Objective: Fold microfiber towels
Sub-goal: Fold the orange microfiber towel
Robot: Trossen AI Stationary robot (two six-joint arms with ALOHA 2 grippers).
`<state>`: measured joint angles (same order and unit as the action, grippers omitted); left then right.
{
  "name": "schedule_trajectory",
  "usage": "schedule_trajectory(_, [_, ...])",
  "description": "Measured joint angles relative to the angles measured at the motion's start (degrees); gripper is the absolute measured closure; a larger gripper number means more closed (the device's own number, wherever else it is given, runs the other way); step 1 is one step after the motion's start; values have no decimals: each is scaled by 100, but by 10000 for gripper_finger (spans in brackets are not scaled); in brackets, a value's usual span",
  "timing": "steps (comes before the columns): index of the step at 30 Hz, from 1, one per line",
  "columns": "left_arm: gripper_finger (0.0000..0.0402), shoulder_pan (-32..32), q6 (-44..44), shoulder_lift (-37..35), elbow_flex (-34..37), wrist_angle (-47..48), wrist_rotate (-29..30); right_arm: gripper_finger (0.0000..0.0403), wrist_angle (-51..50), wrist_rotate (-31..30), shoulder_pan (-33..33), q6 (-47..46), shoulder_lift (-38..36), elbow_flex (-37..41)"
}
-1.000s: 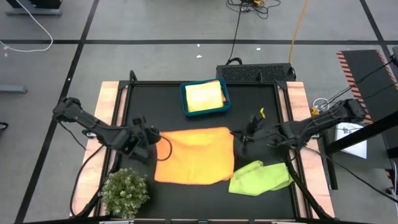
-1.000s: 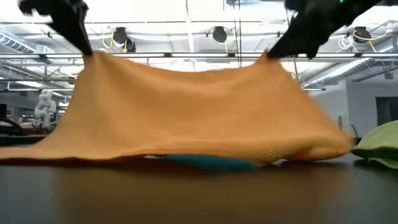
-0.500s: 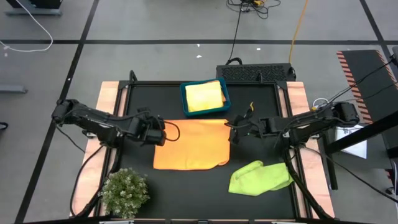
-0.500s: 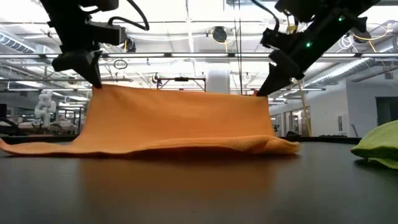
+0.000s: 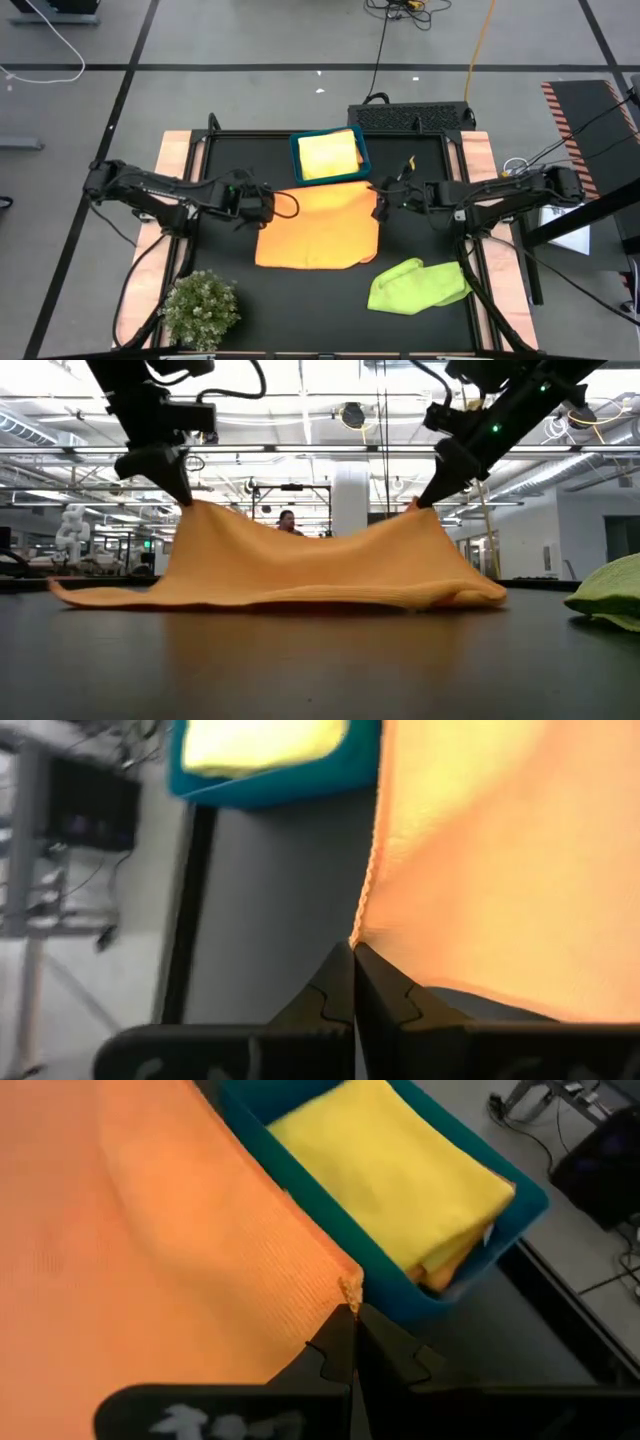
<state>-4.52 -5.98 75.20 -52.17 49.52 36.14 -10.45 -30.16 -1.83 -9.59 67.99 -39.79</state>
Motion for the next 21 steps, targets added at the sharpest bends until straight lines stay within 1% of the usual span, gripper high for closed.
schedule_trajectory(3, [401,142,396,4,101,-373,-184,403,-17,15,-85,45,15,86])
schedule_trajectory(5, [401,167,401,-9,97,-376,-186,403,-34,19,-59,36,-32,126])
schedule_trajectory(8, [401,33,350,-97,95,-374,-233,403,-8,107,197,-8,-148,135])
schedule_trajectory(11, [401,-301,101,-227,95,-334,-269,403,1,175,583,10,-278,137])
schedule_trajectory(14, [401,-777,-124,-310,95,-329,-258,403,74,170,1037,85,-374,148])
schedule_trajectory(17, [401,-1300,-361,-323,95,-371,-96,403,549,185,1452,59,-394,313])
schedule_trajectory(19, [401,-1626,-431,-325,135,-615,-31,403,877,206,1716,176,-392,490])
schedule_trajectory(21, [401,-1914,-424,-326,255,-898,-28,403,1309,375,1952,298,-377,756])
